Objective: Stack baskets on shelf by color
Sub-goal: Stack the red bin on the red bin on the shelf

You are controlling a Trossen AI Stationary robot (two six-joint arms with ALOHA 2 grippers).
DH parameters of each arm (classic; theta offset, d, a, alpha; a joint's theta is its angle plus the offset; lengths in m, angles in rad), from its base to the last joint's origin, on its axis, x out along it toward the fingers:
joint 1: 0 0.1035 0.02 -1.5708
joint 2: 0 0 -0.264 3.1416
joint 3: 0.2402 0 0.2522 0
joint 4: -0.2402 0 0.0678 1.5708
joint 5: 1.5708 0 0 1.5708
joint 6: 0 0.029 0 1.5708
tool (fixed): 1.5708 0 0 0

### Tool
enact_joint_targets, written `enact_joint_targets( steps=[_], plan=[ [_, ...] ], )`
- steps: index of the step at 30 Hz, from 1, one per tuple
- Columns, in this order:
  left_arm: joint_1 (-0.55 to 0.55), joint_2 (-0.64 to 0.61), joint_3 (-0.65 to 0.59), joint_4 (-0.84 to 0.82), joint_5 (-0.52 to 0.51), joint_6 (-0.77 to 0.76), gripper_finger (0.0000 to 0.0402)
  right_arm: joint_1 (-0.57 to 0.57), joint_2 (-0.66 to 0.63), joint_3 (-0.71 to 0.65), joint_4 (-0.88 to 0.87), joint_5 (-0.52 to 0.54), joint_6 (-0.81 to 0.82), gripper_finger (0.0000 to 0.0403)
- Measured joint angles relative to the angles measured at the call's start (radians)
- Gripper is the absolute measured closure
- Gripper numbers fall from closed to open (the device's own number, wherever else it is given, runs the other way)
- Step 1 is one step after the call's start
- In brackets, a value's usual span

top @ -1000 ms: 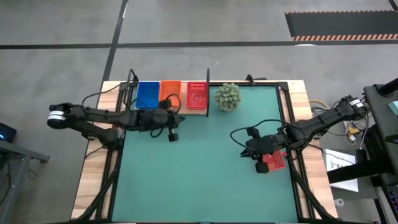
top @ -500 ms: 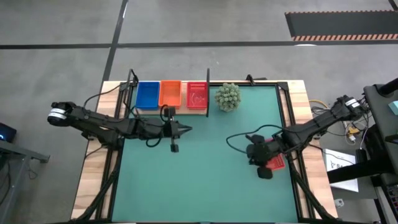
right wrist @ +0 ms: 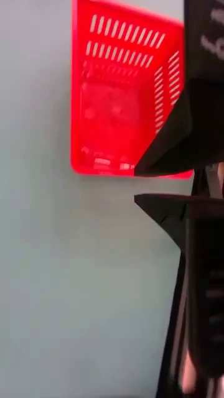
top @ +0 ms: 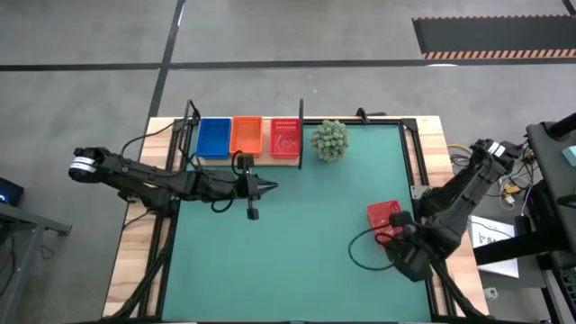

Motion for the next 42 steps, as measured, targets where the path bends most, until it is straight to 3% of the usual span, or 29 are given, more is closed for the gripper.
enact_joint_targets(
  steps=[6,14,21,25,28,33,37,42],
  plan=[
    [0.000,0.000,0.000,0.000,0.000,0.001,0.0402,0.029,0.027,-0.077,-0.007,0.040,0.127,0.0303],
    [0.000,0.000,0.000,-0.001,0.000,0.001,0.0402,0.029,0.087,-0.150,0.082,0.039,0.133,0.0265],
    [0.000,0.000,0.001,-0.001,-0.005,0.059,0.0402,0.029,0.164,-0.206,0.194,0.042,0.142,0.0288],
    [-0.006,-0.022,0.009,-0.003,-0.108,0.099,0.0402,0.026,0.215,-0.204,0.229,0.039,0.141,0.0338],
    [-0.019,-0.078,0.006,-0.002,-0.172,0.137,0.0402,0.017,0.237,-0.157,0.232,0.033,0.138,0.0384],
    [-0.041,-0.197,-0.028,-0.033,-0.198,0.131,0.0402,-0.035,0.264,-0.016,0.225,0.052,0.123,0.0393],
    [-0.052,-0.288,-0.080,-0.015,-0.214,0.065,0.0402,-0.113,0.299,0.134,0.217,0.148,0.087,0.0394],
    [-0.056,-0.354,-0.087,-0.008,-0.215,0.024,0.0402,-0.240,0.402,0.359,0.213,0.323,-0.085,0.0394]
  ],
)
